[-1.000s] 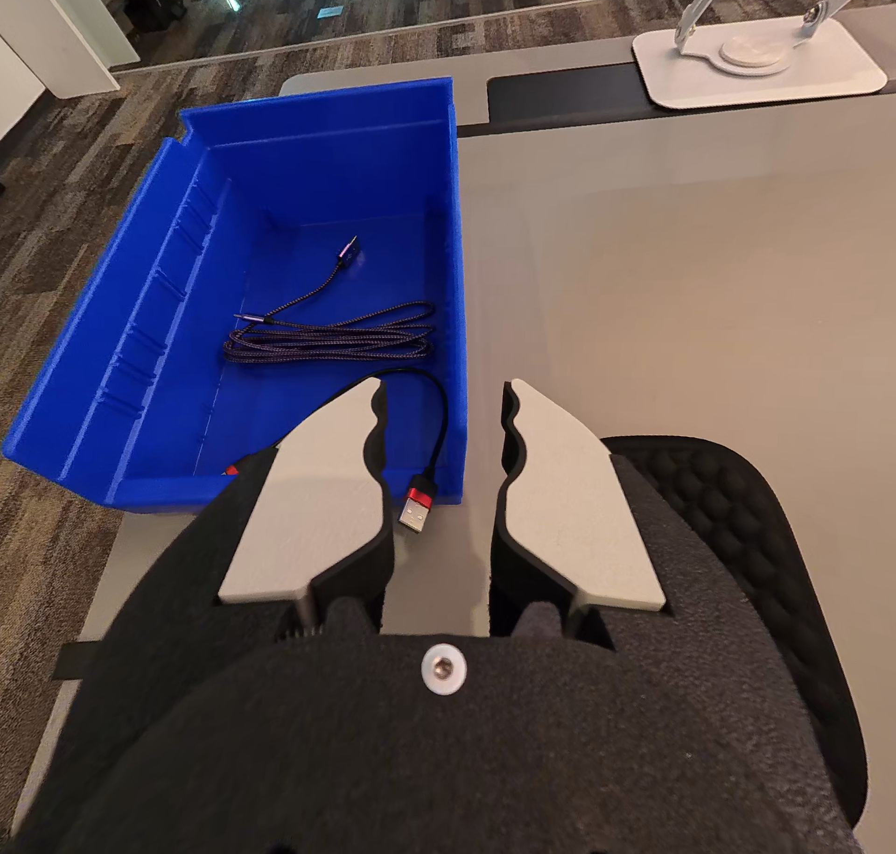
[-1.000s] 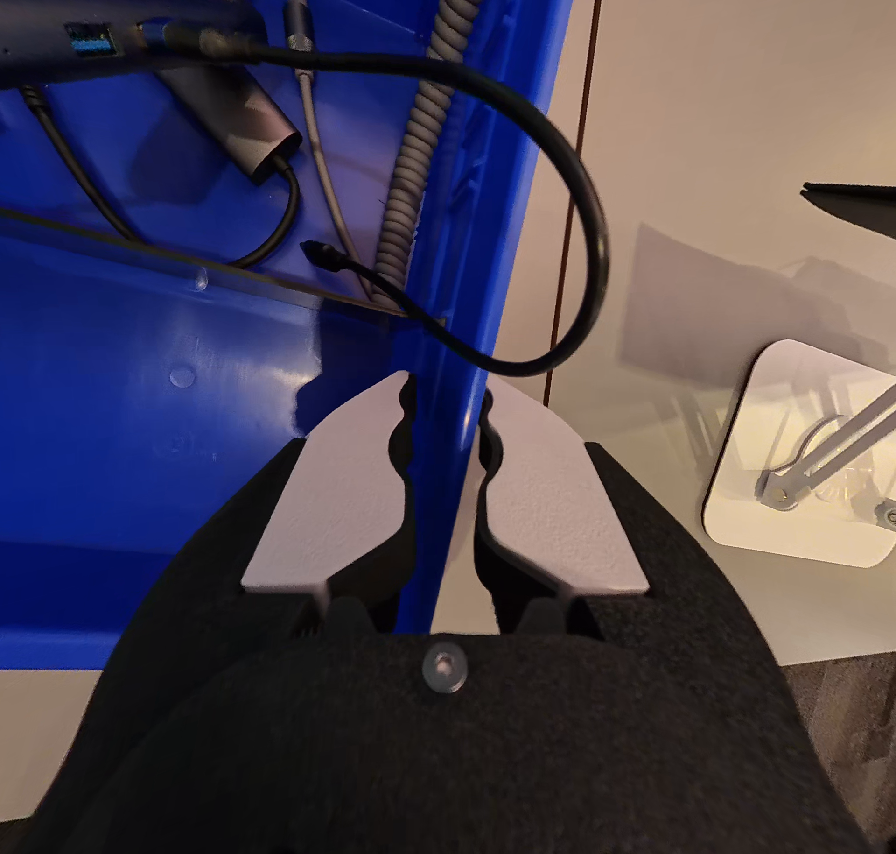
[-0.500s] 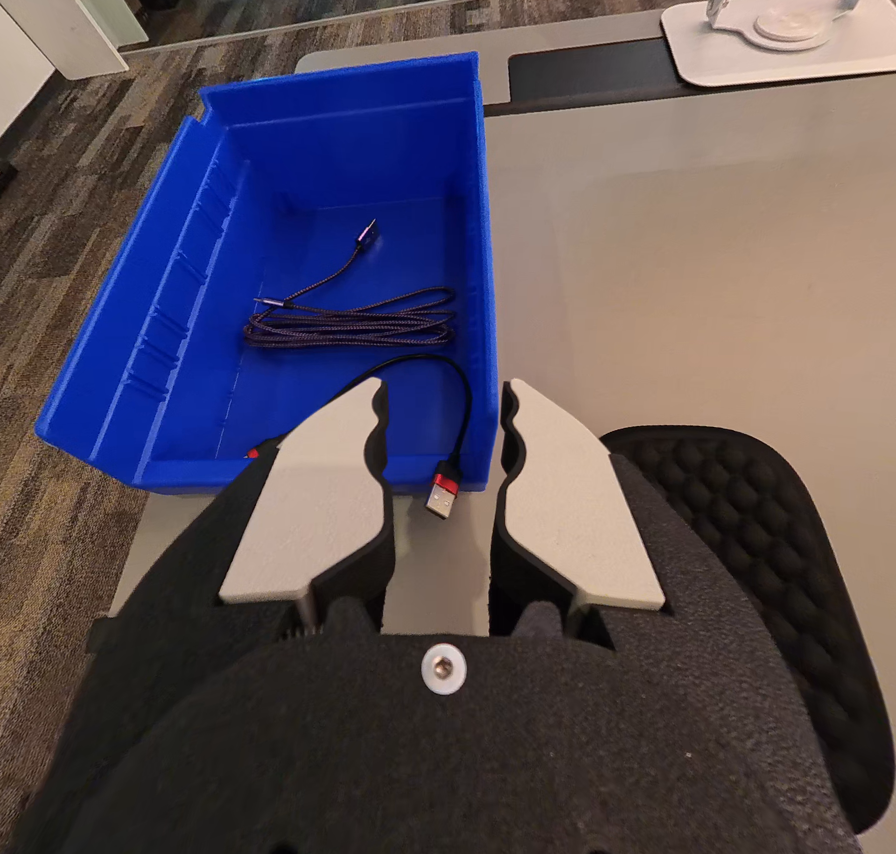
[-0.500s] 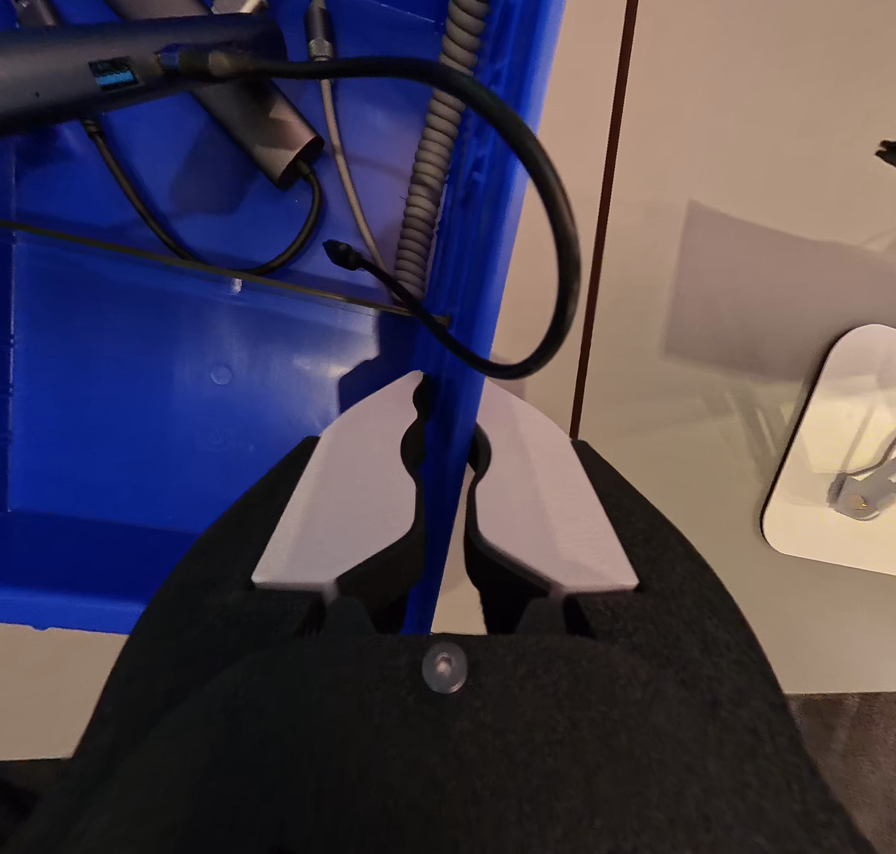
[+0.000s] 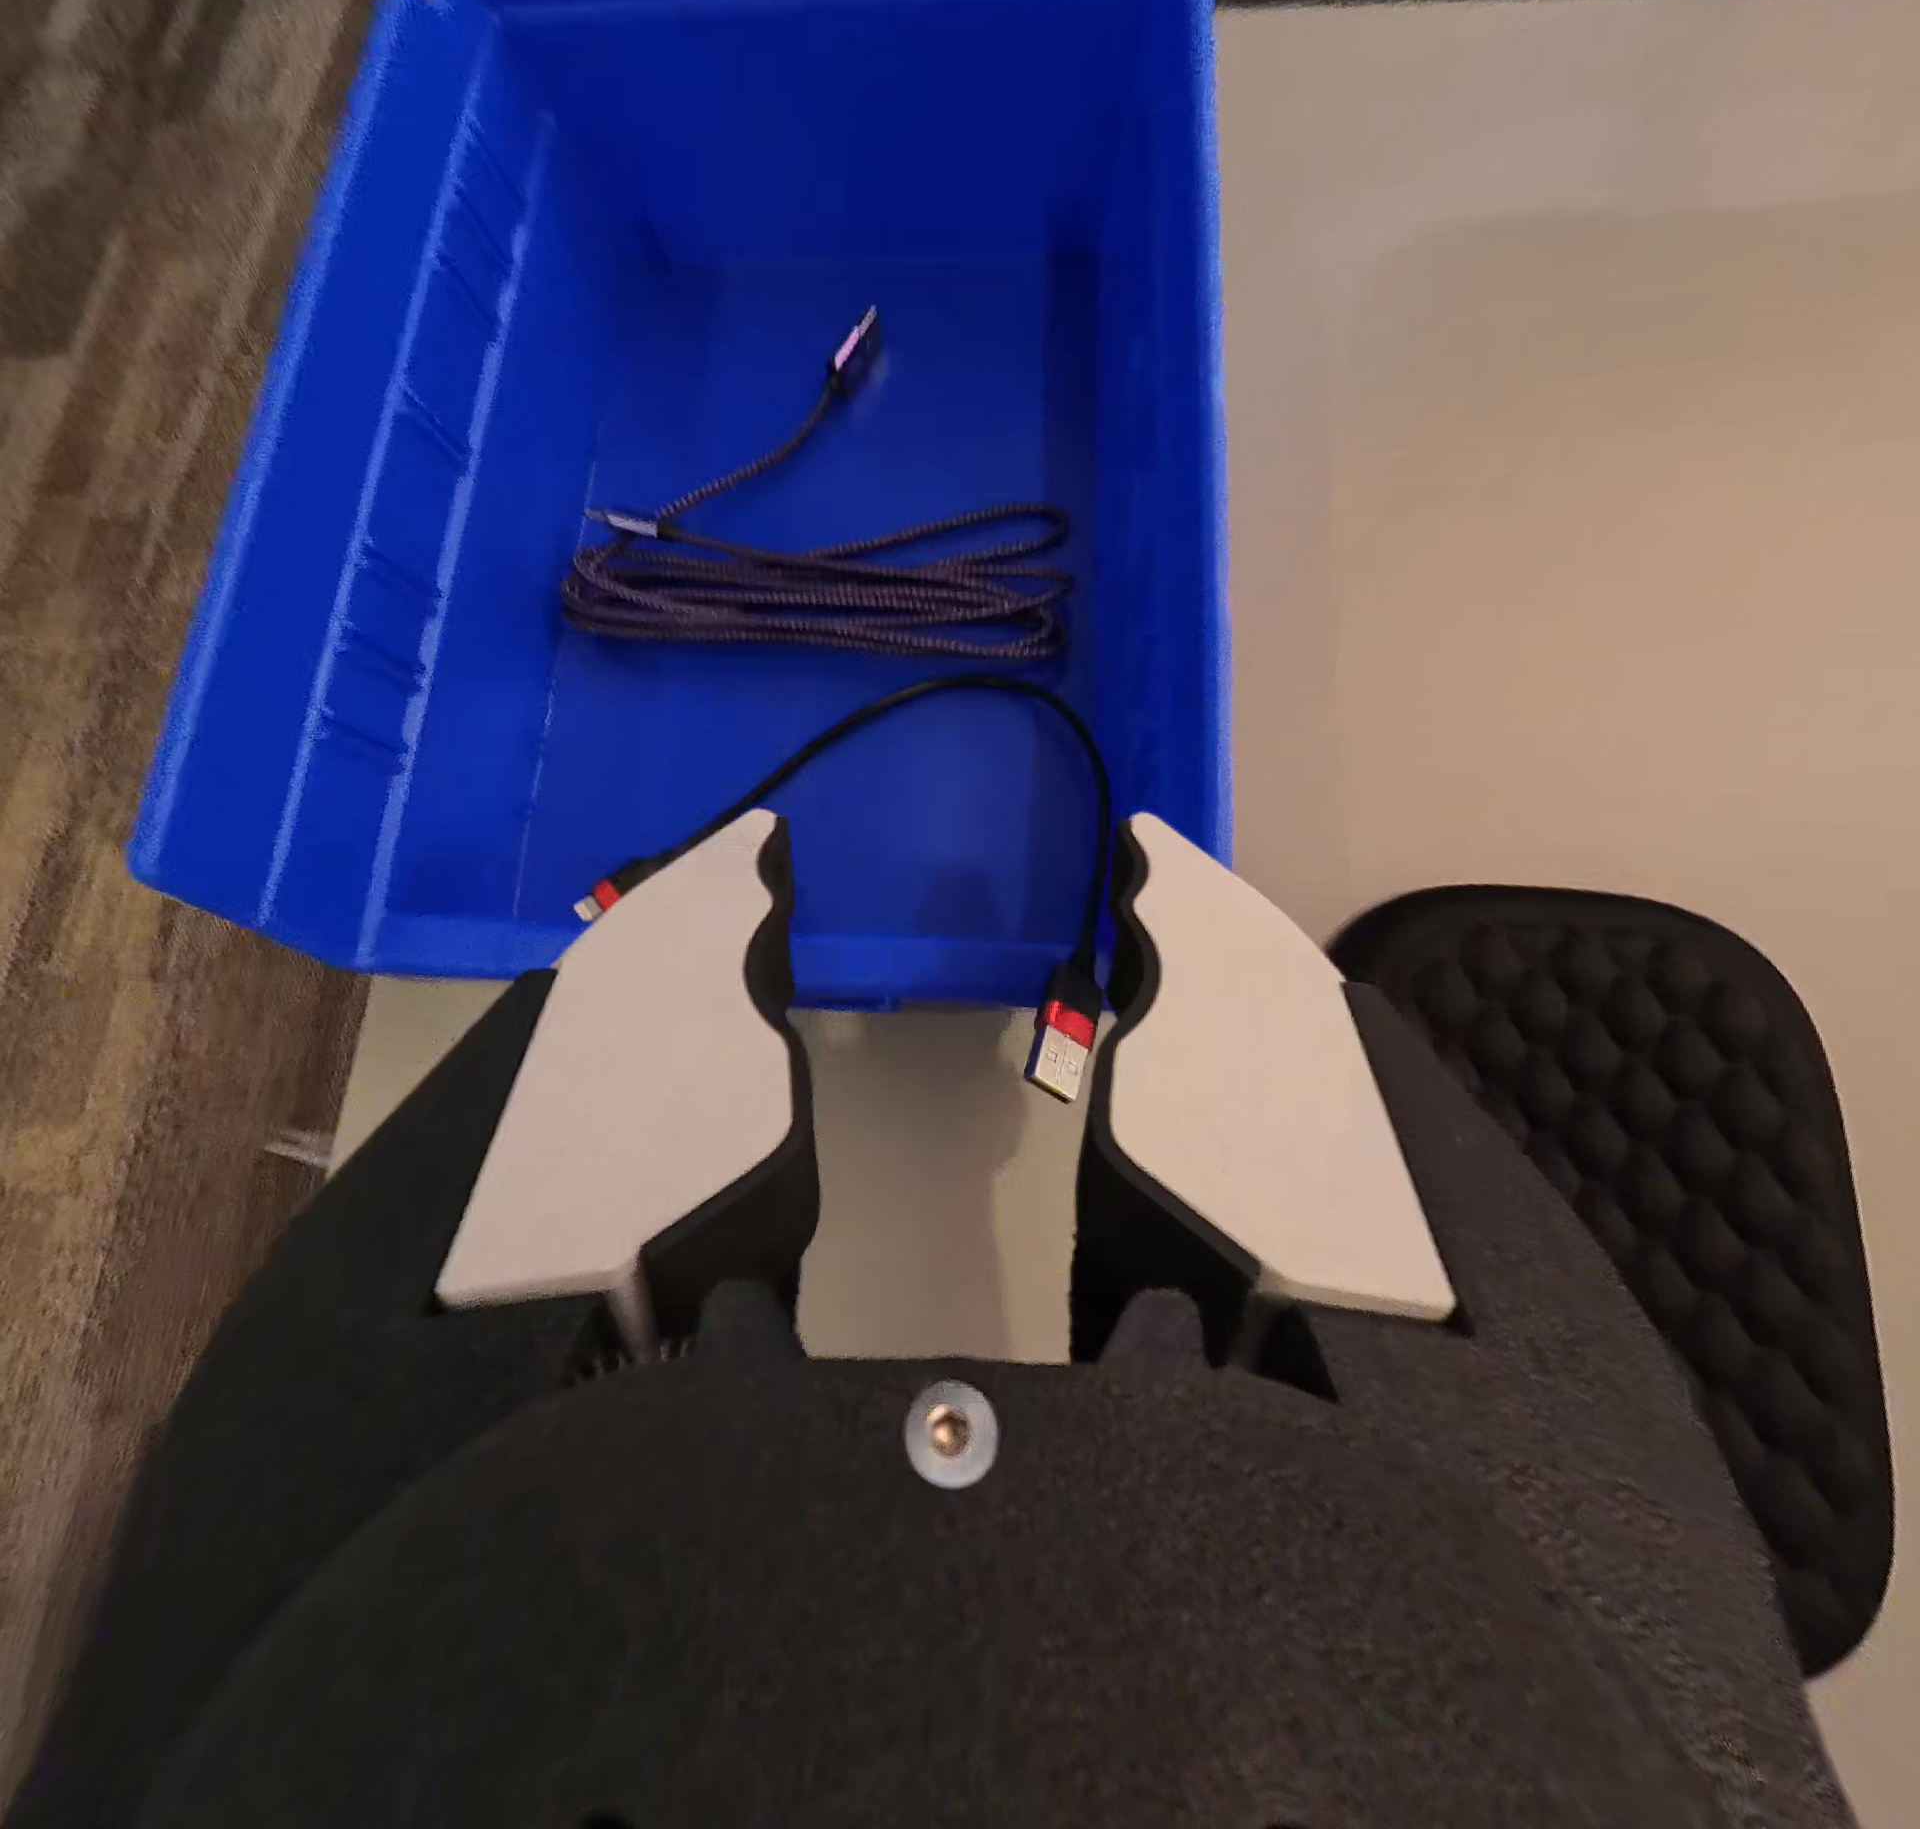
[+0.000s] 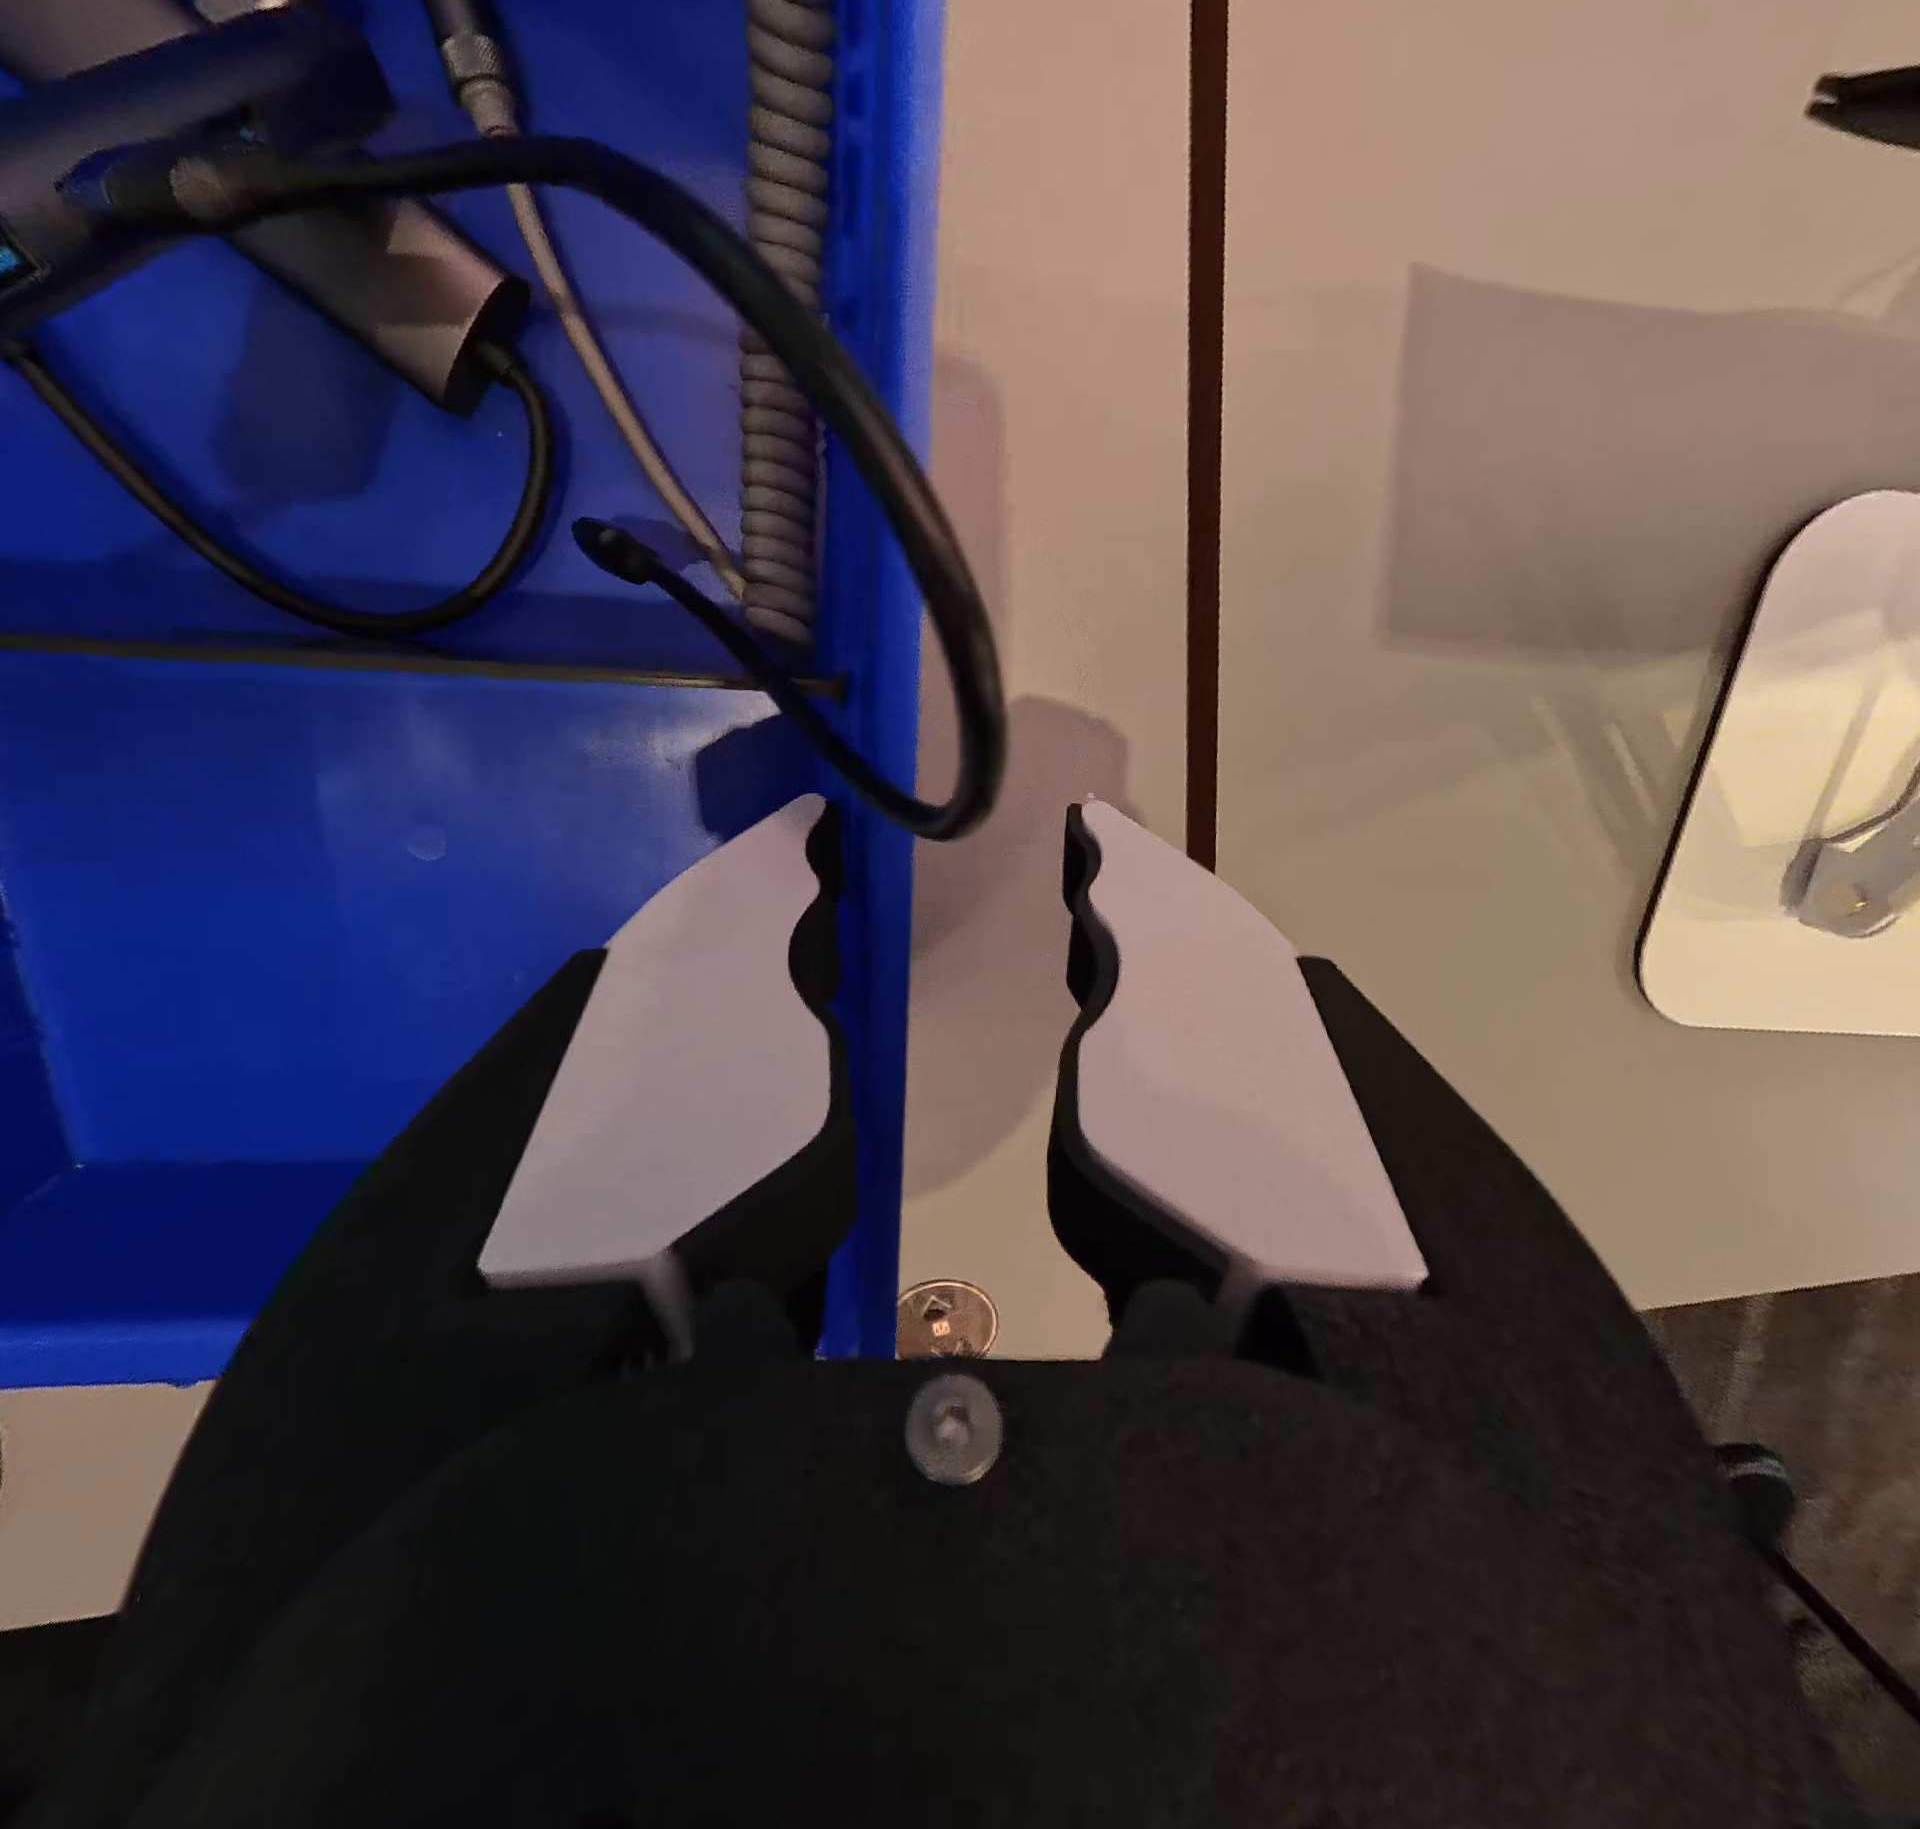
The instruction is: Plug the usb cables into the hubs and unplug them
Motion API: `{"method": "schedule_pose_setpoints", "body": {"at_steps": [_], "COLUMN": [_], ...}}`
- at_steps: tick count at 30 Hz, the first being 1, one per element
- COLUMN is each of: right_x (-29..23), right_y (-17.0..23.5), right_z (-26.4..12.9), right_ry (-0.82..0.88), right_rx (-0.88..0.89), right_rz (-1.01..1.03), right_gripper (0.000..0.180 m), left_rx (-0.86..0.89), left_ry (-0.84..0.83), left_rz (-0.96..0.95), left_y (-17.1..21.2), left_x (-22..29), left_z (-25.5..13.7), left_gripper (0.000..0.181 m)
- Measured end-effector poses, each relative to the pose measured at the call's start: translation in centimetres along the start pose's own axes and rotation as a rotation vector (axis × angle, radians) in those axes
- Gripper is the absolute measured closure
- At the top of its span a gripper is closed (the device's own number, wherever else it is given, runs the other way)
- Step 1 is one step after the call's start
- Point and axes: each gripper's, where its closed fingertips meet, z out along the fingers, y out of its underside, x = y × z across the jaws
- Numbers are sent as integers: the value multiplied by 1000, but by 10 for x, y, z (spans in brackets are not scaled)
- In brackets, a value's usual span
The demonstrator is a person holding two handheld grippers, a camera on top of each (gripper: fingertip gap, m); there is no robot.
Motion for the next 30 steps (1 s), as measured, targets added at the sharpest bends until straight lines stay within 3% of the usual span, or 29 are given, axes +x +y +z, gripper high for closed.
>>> {"method": "schedule_pose_setpoints", "body": {"at_steps": [2,4,9,12,14,19,22,26,30], "right_x": [-3,-14,-16,-23,-21,-12,-12,-15,-15], "right_y": [1,5,7,8,8,5,5,5,4], "right_z": [0,0,-3,-1,4,11,11,11,11], "right_ry": [-36,-119,-116,-120,-72,68,53,4,-5], "right_rx": [3,-8,-11,-35,-56,-75,-80,-70,-61], "right_rz": [14,18,5,-29,-56,-118,-109,-91,-99], "right_gripper": [141,144,142,142,145,153,155,159,159], "left_rx": [-20,5,99,145,119,-55,-146,-212,-219], "left_ry": [26,43,62,177,213,92,12,-61,-32], "left_rz": [-11,-43,-95,-111,-105,-45,-8,51,70], "left_y": [3,0,-17,-31,-33,-15,-6,-4,-11], "left_x": [6,10,17,38,50,48,47,45,50], "left_z": [8,12,1,-5,3,48,69,78,86], "left_gripper": [123,136,128,127,126,126,138,175,175]}}
